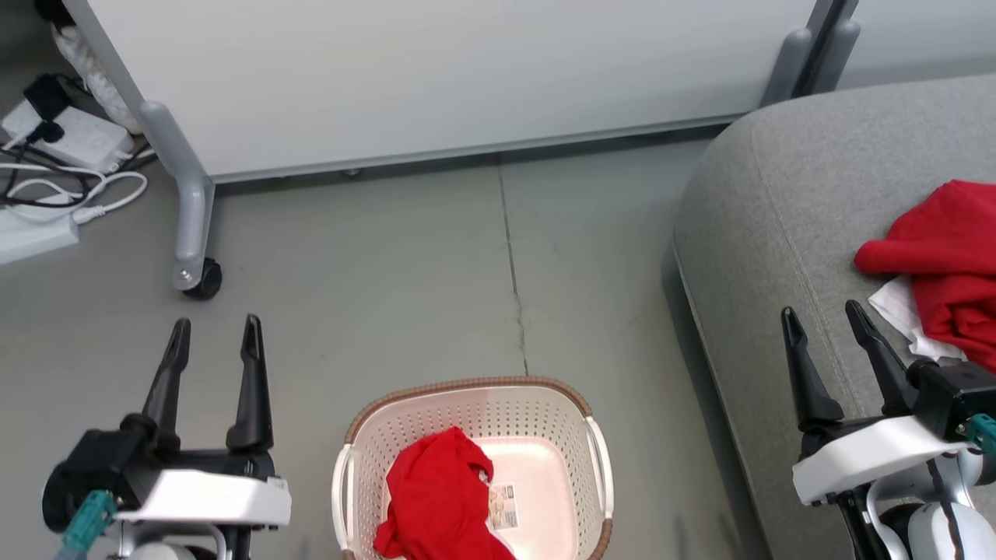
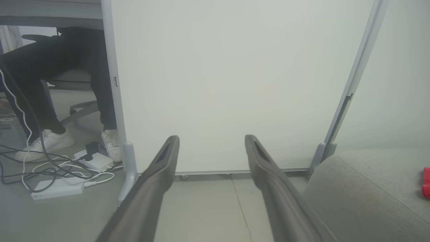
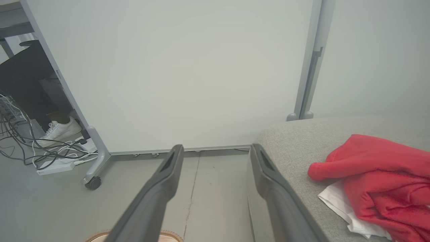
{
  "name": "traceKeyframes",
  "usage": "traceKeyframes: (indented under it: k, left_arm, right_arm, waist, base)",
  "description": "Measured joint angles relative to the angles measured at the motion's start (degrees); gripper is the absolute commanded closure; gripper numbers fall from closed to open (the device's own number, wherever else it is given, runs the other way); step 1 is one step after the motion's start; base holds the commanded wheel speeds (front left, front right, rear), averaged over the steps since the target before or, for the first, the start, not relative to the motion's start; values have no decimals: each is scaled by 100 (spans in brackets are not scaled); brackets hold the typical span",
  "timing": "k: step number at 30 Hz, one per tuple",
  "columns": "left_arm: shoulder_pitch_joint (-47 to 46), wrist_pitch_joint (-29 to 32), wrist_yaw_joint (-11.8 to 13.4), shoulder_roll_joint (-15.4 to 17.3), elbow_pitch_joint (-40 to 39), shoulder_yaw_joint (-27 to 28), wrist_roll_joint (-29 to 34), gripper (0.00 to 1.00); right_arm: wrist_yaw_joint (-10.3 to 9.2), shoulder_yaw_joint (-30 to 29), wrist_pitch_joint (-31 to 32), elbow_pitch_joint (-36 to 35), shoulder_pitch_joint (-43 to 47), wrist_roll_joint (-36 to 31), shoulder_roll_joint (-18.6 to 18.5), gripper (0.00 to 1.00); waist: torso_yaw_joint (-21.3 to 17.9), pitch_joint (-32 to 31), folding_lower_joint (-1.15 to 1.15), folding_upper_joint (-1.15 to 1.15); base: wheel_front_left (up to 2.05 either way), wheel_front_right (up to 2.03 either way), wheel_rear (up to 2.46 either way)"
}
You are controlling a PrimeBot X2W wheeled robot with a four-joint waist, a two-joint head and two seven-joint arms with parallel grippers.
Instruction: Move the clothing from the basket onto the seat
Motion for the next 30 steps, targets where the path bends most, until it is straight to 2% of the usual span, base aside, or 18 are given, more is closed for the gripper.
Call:
traceKeyframes:
  k: [6, 16, 30]
  left_arm:
    - [453, 200, 135, 51, -122, -120, 68, 0]
    - [862, 323, 181, 56, -130, -292, 75, 0]
    - [1050, 497, 235, 86, -11, -386, 40, 0]
  right_arm:
    - [0, -49, 78, 0, 247, -16, -1, 0]
    - [0, -101, 163, -35, 573, -1, -1, 0]
    - [0, -122, 252, -179, 732, -33, -2, 0]
  waist:
    - [37, -332, 0, 0]
    - [98, -744, 0, 0]
    - [115, -891, 0, 0]
  base:
    - [0, 0, 0]
    - [0, 0, 0]
    - [0, 0, 0]
